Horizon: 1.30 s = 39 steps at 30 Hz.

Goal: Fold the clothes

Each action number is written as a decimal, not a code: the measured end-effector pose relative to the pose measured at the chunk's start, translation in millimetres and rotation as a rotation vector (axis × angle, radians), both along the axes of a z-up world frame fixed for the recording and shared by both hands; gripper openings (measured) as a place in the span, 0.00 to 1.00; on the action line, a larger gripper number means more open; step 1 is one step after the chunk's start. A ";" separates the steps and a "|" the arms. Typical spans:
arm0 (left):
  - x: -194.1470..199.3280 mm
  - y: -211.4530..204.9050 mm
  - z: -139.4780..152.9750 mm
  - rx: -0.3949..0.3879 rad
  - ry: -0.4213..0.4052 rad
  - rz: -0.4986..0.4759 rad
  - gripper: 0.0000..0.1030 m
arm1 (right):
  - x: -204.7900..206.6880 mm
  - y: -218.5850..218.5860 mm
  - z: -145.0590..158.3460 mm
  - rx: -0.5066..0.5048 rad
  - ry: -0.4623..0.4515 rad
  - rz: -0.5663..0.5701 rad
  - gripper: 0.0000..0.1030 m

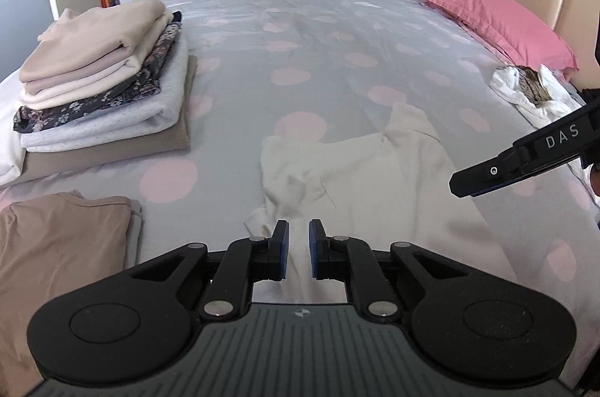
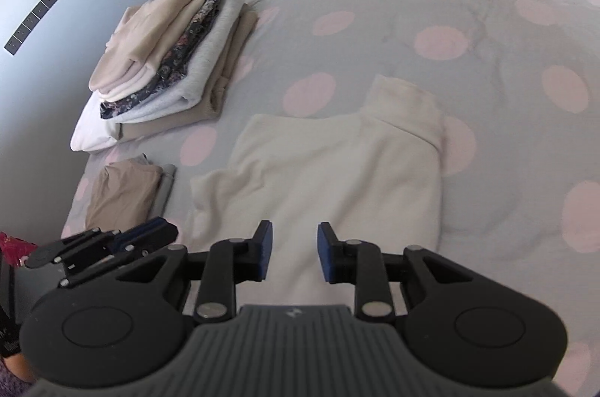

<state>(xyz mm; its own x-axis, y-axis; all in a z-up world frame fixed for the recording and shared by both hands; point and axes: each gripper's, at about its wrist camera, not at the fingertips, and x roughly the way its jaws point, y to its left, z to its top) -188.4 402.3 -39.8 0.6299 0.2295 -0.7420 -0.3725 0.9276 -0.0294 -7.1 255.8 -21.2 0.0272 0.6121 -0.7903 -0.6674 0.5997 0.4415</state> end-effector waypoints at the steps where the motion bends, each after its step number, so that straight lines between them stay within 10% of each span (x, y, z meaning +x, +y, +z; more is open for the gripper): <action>1: 0.9 -6.4 0.0 0.007 0.007 -0.022 0.08 | -1.4 -7.5 -2.9 -0.012 0.007 0.009 0.29; 14: -8.2 -17.1 -42.3 0.038 0.188 -0.010 0.07 | -43.9 -55.0 -69.4 -0.144 0.003 0.115 0.24; 27: -52.8 -42.6 -5.9 0.052 0.096 0.006 0.17 | -101.3 -104.3 -48.1 -0.123 -0.329 0.161 0.30; 39: -32.2 -48.9 -42.0 0.047 0.202 0.002 0.13 | -118.7 -90.6 -83.9 -0.180 -0.357 0.115 0.32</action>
